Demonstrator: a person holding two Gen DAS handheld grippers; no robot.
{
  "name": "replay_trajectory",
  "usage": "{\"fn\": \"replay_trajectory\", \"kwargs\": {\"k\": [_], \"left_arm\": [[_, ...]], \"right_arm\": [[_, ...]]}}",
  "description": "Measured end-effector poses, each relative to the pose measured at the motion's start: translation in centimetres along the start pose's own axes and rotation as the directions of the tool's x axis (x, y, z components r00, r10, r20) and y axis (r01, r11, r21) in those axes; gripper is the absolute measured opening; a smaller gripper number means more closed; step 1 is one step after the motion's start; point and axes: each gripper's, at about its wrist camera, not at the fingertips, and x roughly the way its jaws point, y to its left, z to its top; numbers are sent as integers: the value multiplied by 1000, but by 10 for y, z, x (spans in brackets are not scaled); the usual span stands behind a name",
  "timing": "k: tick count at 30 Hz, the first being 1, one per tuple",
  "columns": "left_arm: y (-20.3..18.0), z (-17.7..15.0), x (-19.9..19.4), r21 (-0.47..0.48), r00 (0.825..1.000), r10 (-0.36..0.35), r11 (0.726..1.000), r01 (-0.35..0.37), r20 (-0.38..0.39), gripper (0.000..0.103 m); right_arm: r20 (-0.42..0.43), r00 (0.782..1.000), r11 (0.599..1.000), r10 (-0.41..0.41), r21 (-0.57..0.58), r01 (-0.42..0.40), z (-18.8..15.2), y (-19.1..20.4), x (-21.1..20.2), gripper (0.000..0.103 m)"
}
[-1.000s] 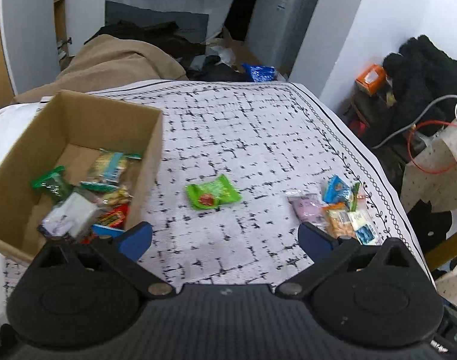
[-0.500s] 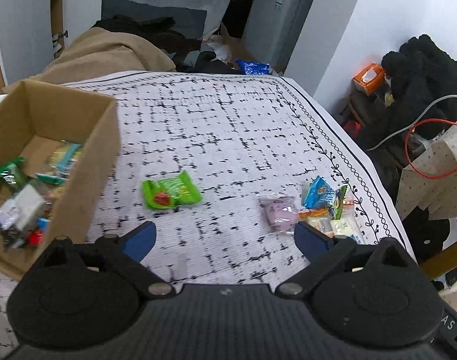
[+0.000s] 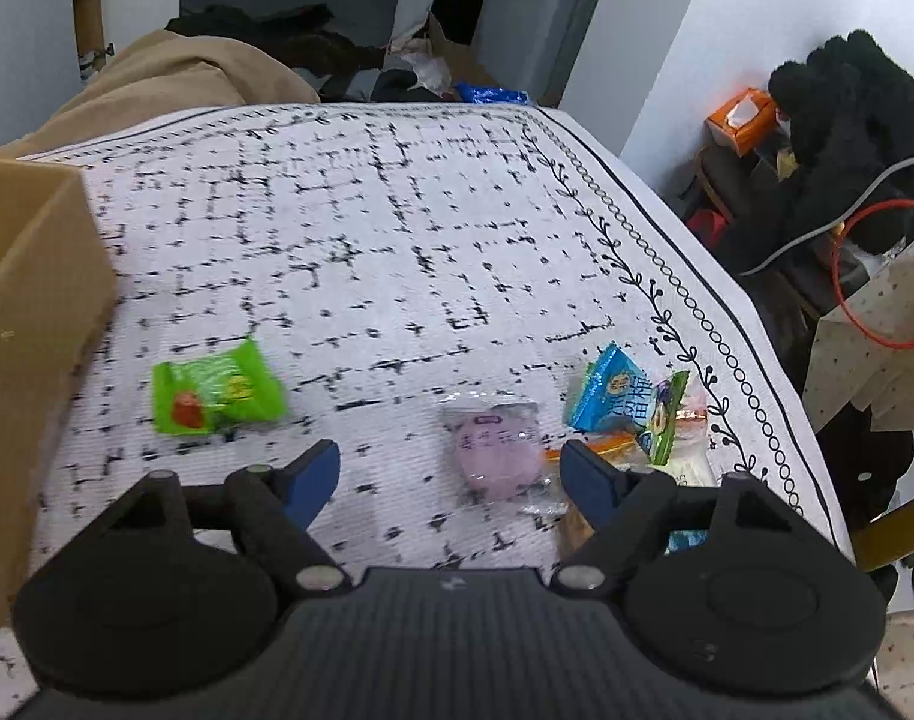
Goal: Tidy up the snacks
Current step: 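Move both open grippers back toward the remaining snacks, then grasp the cream cake roll with the right gripper while the left grasps the pink bun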
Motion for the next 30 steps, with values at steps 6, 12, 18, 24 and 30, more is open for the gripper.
{"fn": "replay_trajectory", "kwargs": {"k": [6,12,18,24,30], "left_arm": [[-10,2,27,-6,999,18,1000,-18,-38,70],[-15,7,41,35,998,58,998,-56,-36,67],[-14,6,37,54,996,69,996,-66,-53,35],[-5,-3,16,76,996,59,996,-54,-64,33],[12,-9,-17,65,997,51,997,-47,-57,33]], "right_arm": [[-10,1000,1000,13,-15,-14,-3,-2,5,57],[-12,1000,996,-5,-91,4,-7,7,8,60],[-19,999,987,-30,-160,27,-12,13,6,52],[-51,999,993,-13,-121,6,-12,8,-8,40],[-30,1000,997,-3,-81,0,-9,6,-29,38]]}}
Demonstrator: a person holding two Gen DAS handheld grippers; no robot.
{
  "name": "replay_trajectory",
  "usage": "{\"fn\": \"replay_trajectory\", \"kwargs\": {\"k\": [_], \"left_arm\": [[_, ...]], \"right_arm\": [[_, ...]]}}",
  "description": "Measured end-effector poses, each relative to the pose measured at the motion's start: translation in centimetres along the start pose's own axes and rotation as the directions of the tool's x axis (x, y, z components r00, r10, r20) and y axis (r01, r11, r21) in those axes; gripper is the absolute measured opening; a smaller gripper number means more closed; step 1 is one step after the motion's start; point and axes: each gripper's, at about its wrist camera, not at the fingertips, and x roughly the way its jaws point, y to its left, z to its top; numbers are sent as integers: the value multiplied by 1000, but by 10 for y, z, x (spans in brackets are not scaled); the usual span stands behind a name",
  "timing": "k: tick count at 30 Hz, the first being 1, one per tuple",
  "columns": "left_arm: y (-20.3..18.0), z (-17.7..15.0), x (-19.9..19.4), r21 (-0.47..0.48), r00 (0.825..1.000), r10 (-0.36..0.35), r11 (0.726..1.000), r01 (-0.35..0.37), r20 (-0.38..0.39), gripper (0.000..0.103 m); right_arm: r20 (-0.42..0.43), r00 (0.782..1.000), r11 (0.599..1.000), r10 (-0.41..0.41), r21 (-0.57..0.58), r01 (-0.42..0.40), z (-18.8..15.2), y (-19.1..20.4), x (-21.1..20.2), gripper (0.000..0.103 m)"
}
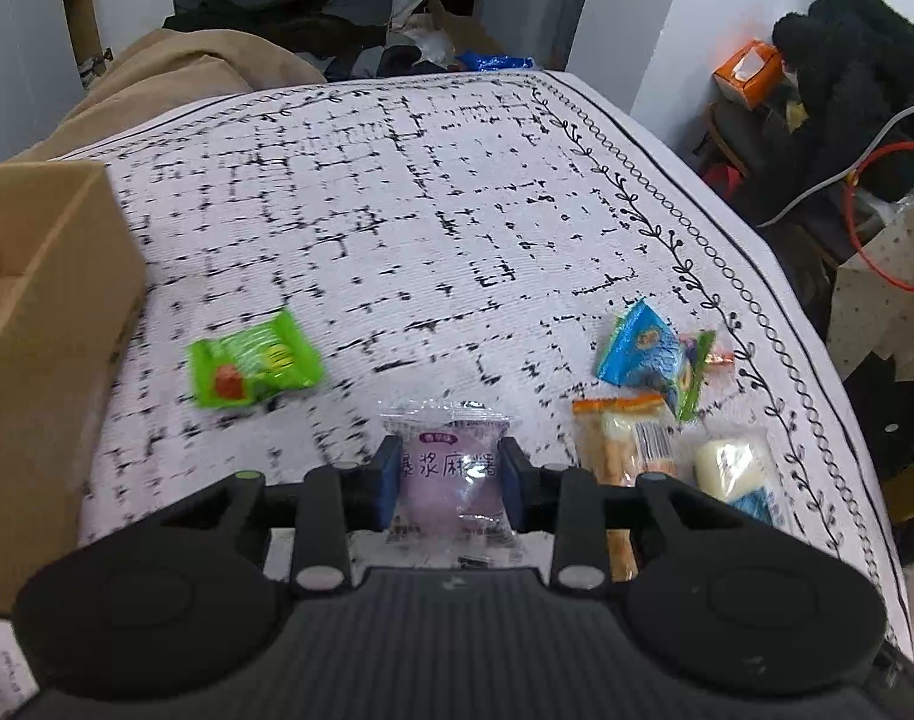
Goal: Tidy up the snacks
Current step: 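Grasp the cream cake roll with the right gripper while the left grasps the pink bun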
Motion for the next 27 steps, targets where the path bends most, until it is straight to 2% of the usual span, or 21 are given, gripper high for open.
{"fn": "replay_trajectory", "kwargs": {"k": [11,27], "left_arm": [[27,-8,-59,-27,999,-38,999,39,36,33],[80,2,-124,-97,988,-86,990,98,127,33]], "right_arm": [[74,997,998,35,53,-39,9,9,-45,37],[105,989,995,100,9,-102,19,76,-95,36]]}}
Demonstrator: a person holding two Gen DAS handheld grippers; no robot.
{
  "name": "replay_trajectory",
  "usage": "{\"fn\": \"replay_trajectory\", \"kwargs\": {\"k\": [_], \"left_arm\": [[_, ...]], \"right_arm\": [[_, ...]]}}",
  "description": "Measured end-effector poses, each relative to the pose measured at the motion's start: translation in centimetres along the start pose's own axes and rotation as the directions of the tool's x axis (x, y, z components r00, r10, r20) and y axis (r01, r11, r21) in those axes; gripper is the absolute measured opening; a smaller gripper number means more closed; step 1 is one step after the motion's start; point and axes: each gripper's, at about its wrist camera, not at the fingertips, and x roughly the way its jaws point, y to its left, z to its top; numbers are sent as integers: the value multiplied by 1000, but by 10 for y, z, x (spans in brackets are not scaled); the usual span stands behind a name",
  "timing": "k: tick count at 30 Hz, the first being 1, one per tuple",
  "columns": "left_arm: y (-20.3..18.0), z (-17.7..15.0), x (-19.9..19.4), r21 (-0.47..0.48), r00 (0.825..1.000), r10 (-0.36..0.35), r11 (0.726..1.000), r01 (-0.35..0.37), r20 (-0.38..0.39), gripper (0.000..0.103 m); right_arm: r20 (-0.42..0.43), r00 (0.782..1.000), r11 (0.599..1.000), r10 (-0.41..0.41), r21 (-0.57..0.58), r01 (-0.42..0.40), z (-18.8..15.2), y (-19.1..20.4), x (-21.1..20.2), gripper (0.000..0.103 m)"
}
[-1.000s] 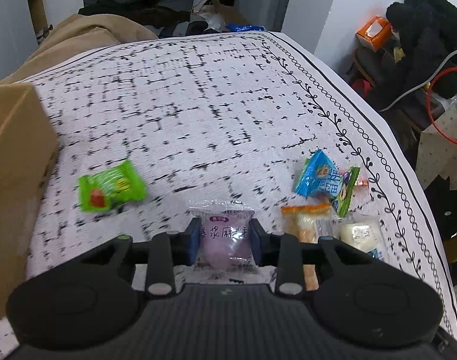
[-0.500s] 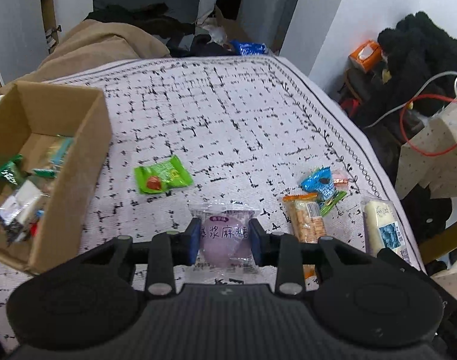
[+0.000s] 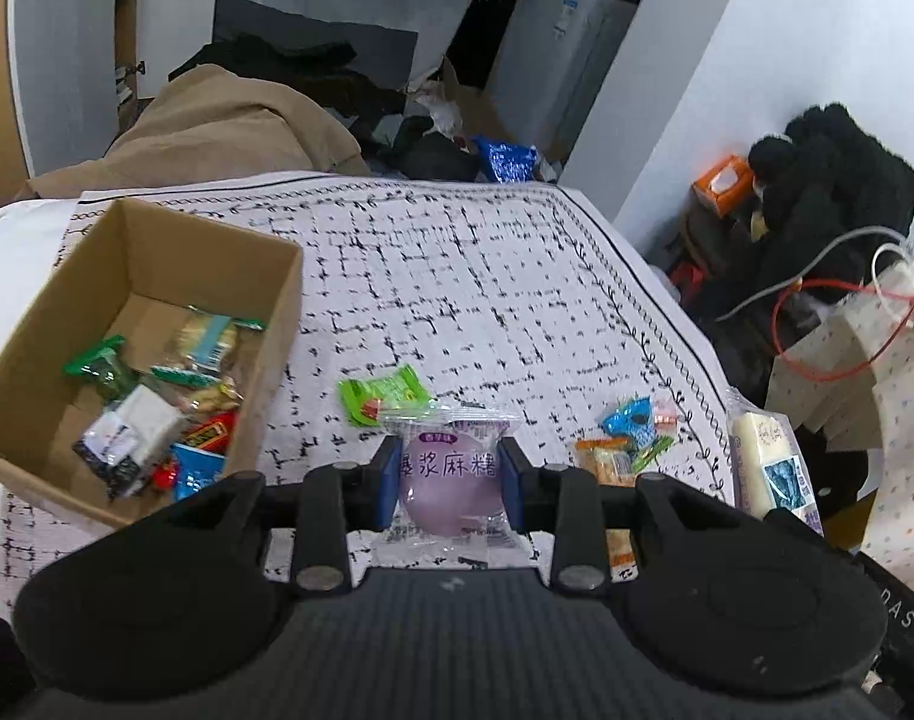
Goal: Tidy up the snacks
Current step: 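Grasp the cream cake roll with the right gripper while the left grasps the pink bun, then carry both snacks into the cardboard box and open both grippers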
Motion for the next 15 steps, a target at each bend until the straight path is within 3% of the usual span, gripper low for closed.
{"fn": "replay_trajectory", "kwargs": {"k": [15], "left_arm": [[55,30,-23,-79,998,-55,995,58,42,33]], "right_arm": [[-18,1000,999,16,-32,-17,-7,67,12,36]]}}
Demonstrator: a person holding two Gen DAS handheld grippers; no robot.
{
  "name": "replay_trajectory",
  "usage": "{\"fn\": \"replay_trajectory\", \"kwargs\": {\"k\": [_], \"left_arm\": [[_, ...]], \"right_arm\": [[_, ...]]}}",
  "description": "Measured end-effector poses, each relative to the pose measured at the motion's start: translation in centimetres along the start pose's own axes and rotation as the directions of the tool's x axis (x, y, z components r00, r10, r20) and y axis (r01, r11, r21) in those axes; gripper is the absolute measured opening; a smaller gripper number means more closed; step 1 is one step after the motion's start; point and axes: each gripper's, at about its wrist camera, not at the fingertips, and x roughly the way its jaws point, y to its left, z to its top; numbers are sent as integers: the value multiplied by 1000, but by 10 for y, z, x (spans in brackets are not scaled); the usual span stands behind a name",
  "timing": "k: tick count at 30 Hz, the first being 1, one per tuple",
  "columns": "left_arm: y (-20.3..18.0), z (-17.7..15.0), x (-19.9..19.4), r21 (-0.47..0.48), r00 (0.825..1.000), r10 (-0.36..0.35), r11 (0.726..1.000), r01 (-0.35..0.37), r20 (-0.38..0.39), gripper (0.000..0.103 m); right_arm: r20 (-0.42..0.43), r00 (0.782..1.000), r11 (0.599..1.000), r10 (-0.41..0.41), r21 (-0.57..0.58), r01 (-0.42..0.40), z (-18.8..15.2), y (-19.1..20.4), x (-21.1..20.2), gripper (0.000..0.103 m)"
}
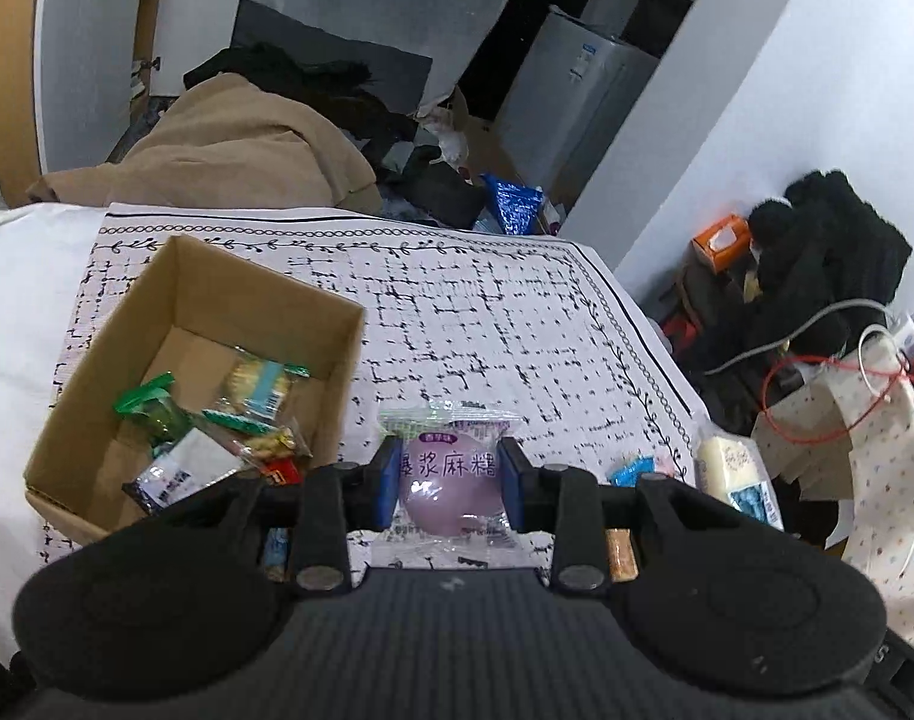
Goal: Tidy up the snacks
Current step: 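Carry both snacks into the cardboard box and open both grippers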
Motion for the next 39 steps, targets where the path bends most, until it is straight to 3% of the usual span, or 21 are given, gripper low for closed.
{"fn": "replay_trajectory", "kwargs": {"k": [12,23,39], "left_arm": [[43,29,22,-81,1000,-14,997,12,-22,33],[80,45,42,-201,999,-38,979,40,13,33],[139,70,58,-341,999,16,940,-4,33,33]], "right_arm": [[-28,1000,999,-10,-39,9,-5,48,28,36],[-52,999,997,1,-82,-5,-11,88,63,36],[-148,984,984,98,-131,-117,-23,150,127,34]]}}
